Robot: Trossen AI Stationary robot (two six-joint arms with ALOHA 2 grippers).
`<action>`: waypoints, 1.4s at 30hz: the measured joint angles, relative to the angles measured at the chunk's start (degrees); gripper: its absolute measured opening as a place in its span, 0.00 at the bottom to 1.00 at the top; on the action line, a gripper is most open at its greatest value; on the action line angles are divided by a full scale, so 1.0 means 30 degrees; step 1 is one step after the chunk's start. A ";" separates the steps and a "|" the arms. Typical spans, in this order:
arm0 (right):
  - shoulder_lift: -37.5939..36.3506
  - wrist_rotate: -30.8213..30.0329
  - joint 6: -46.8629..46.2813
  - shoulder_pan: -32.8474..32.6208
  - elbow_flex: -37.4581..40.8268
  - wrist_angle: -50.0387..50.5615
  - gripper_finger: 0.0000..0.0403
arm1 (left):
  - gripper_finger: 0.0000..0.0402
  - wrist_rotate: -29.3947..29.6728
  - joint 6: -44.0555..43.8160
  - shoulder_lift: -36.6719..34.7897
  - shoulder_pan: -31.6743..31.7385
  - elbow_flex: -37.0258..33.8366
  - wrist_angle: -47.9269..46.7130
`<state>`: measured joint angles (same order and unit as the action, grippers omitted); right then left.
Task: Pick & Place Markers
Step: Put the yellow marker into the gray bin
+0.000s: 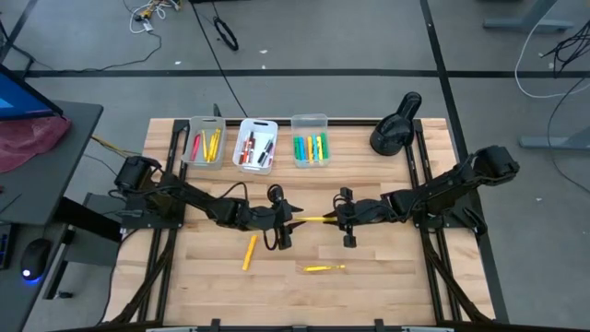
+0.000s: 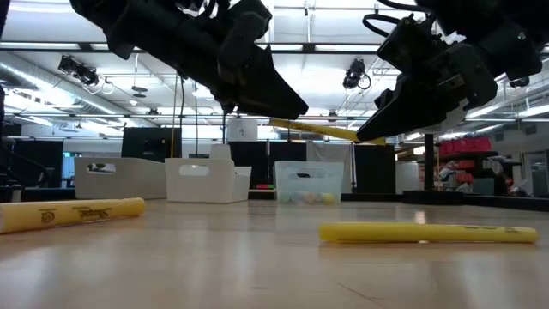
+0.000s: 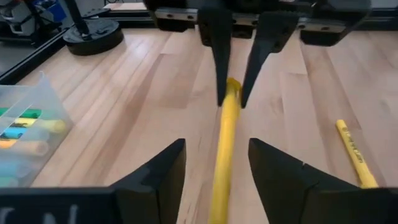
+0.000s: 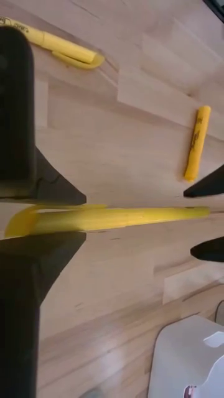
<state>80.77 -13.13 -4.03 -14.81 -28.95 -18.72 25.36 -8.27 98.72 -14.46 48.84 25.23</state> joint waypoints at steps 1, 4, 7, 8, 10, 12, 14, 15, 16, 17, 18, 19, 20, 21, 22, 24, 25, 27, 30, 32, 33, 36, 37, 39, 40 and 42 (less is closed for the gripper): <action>0.0000 0.0000 0.0000 0.0000 0.0000 -0.0013 0.13 | 0.44 0.0006 -0.0007 0.0000 0.0013 0.0000 -0.0061; -0.0007 0.0000 0.0000 0.0000 0.0000 -0.0056 0.13 | 0.42 0.0007 0.0000 0.0000 0.0051 0.0000 -0.0061; -0.0010 0.0007 0.0000 0.0000 0.0000 -0.0057 0.13 | 0.41 -0.0339 0.0007 0.0070 0.0058 0.0000 -0.0339; -0.0015 0.0005 0.0005 0.0000 0.0000 -0.0057 0.13 | 0.41 -0.0582 0.0014 0.0194 0.0071 0.0000 -0.0327; -0.0015 0.0007 0.0007 0.0000 0.0000 -0.0064 0.13 | 0.42 -0.1372 0.0007 0.0283 0.0097 -0.0042 -0.0738; -0.0015 0.0062 0.0036 0.0000 -0.0003 -0.0035 0.13 | 0.45 -0.2264 -0.0004 0.0662 0.0195 0.0012 -0.0442; -0.0020 0.0022 0.0049 -0.0015 -0.0005 -0.0178 0.13 | 0.49 -0.2377 -0.0021 0.0952 0.0263 -0.0029 -0.0590; -0.0027 0.0019 0.0044 -0.0015 -0.0012 -0.0266 0.13 | 0.51 -0.2185 -0.0007 0.1123 0.0291 -0.0029 -0.0384; -0.0029 0.0011 0.0044 -0.0011 -0.0015 -0.0257 0.13 | 0.52 -0.1923 0.0022 0.1362 0.0350 -0.0022 0.0081; -0.0029 0.0015 0.0044 -0.0007 -0.0015 -0.0256 0.13 | 0.53 -0.1769 0.0186 0.1467 0.0384 0.0000 0.0209; -0.0029 0.0015 0.0036 -0.0007 -0.0015 -0.0279 0.13 | 0.53 -0.1663 0.0432 0.1537 0.0379 -0.0033 0.0334; -0.0029 0.0015 0.0036 -0.0007 -0.0015 -0.0319 0.13 | 0.53 -0.1628 0.0576 0.1693 0.0379 -0.0029 0.0881; -0.0029 0.0015 0.0036 -0.0007 -0.0015 -0.0305 0.13 | 0.52 -0.1629 0.0723 0.1768 0.0379 -0.0009 0.1233; -0.0029 0.0015 0.0036 -0.0007 -0.0015 -0.0297 0.13 | 0.51 -0.1613 0.0897 0.1770 0.0365 -0.0015 0.1356; -0.0029 0.0015 0.0036 -0.0007 -0.0015 -0.0304 0.13 | 0.49 -0.1617 0.0996 0.1770 0.0337 -0.0015 0.1601; -0.0029 0.0015 0.0031 -0.0007 -0.0015 -0.0250 0.13 | 0.45 -0.1617 0.1105 0.1743 0.0313 -0.0007 0.1802; -0.0029 0.0015 0.0036 -0.0007 -0.0015 -0.0245 0.13 | 0.43 -0.1617 0.1129 0.1668 0.0306 -0.0015 0.1706; -0.0029 0.0015 0.0033 -0.0007 -0.0015 -0.0239 0.13 | 0.40 -0.1625 0.1129 0.1625 0.0306 -0.0016 0.1891; -0.0029 0.0015 0.0029 -0.0007 -0.0015 -0.0238 0.13 | 0.35 -0.1617 0.1141 0.1610 0.0320 -0.0015 0.1819; -0.0029 0.0015 0.0029 -0.0007 -0.0015 -0.0232 0.13 | 0.30 -0.1617 0.1123 0.1610 0.0320 -0.0015 0.1810; -0.0029 0.0015 0.0029 -0.0007 -0.0015 -0.0239 0.13 | 0.28 -0.1617 0.1079 0.1610 0.0320 -0.0015 0.1810; -0.0029 0.0029 0.0022 -0.0007 -0.0015 -0.0243 0.13 | 0.19 -0.1578 0.1074 0.1610 0.0320 -0.0015 0.1822; -0.0029 0.0042 0.0022 -0.0015 -0.0015 -0.0239 0.13 | 0.16 -0.1581 0.1103 0.1604 0.0320 -0.0015 0.1822; -0.0029 0.0082 0.0063 -0.0003 -0.0015 -0.0206 0.13 | 0.10 -0.1636 0.1194 0.1603 0.0320 -0.0015 0.1786; -0.0029 0.0095 0.0066 -0.0011 -0.0015 -0.0206 0.13 | 0.09 -0.1665 0.1203 0.1603 0.0318 -0.0015 0.1786; -0.0029 0.0147 0.0064 -0.0022 -0.0015 -0.0241 0.14 | 0.09 -0.1667 0.1224 0.1600 0.0313 -0.0015 0.1793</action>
<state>80.68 -12.68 -3.84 -14.87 -28.99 -19.45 20.36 -4.60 103.52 -13.52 48.80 30.61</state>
